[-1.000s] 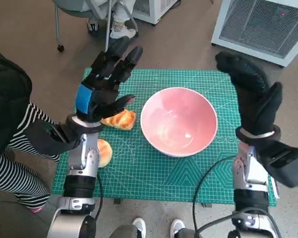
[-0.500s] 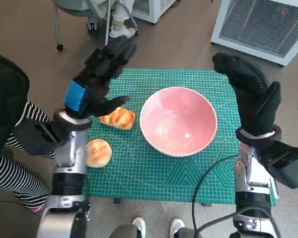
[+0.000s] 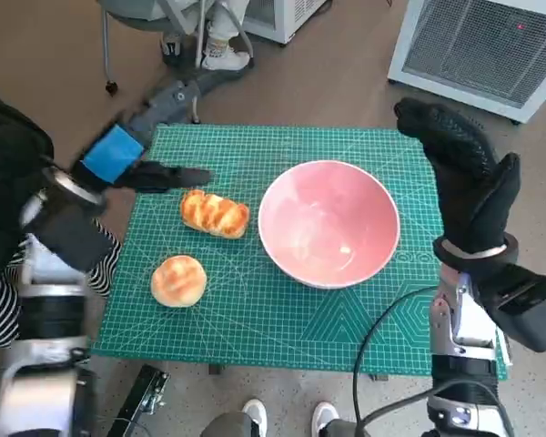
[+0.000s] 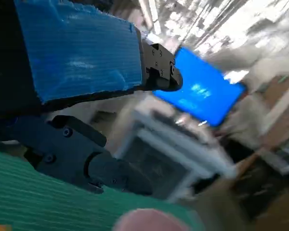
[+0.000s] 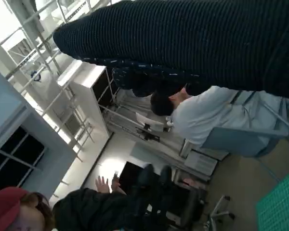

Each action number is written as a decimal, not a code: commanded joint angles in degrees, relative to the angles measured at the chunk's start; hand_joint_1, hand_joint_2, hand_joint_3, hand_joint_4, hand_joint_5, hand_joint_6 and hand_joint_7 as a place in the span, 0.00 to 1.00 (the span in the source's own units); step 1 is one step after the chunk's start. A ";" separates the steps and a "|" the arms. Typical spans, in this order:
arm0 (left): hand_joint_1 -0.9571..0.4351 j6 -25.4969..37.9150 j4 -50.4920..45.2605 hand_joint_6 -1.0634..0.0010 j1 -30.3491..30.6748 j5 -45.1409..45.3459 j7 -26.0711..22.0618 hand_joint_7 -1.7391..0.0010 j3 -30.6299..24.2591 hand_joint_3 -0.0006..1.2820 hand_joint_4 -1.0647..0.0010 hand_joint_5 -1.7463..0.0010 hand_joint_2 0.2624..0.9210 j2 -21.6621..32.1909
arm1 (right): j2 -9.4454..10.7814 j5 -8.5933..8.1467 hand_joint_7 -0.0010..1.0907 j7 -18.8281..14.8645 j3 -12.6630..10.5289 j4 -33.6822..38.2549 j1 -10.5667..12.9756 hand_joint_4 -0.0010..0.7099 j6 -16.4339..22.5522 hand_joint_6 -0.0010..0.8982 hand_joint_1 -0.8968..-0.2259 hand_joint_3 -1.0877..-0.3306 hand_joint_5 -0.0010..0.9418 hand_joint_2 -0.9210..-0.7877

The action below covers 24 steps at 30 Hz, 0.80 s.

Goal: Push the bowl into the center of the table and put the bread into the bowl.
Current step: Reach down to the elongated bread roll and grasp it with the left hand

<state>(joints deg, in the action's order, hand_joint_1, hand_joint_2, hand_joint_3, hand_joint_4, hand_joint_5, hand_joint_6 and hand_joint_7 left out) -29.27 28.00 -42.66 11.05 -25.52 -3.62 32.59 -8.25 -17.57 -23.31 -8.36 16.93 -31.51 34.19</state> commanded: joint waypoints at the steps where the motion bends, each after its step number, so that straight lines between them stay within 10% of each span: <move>1: 0.56 7.36 -1.10 0.78 -2.22 1.98 -5.51 0.93 3.76 0.02 0.90 1.00 0.72 3.40 | 0.32 1.09 0.27 0.88 0.08 0.42 1.33 0.27 -0.33 0.20 0.24 0.56 0.01 0.00; 10: 0.73 25.69 -6.29 0.77 -3.89 5.99 -12.70 0.97 9.66 0.02 0.91 1.00 0.72 4.62 | 0.65 1.24 0.28 1.62 0.21 0.71 1.49 0.27 -0.05 0.20 0.23 0.56 0.01 0.00; 24: 0.73 29.84 -1.23 0.76 -7.37 11.10 -11.58 0.99 15.38 0.01 0.91 1.00 0.71 2.80 | 0.81 0.78 0.29 1.59 0.19 0.20 1.79 0.27 -0.25 0.20 0.24 0.55 0.00 0.00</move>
<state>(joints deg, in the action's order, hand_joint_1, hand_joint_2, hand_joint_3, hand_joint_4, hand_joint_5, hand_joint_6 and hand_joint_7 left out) 0.06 24.72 -47.72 20.76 -37.37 10.39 35.77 -7.74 -17.43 -22.15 -8.29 16.93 -30.82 34.44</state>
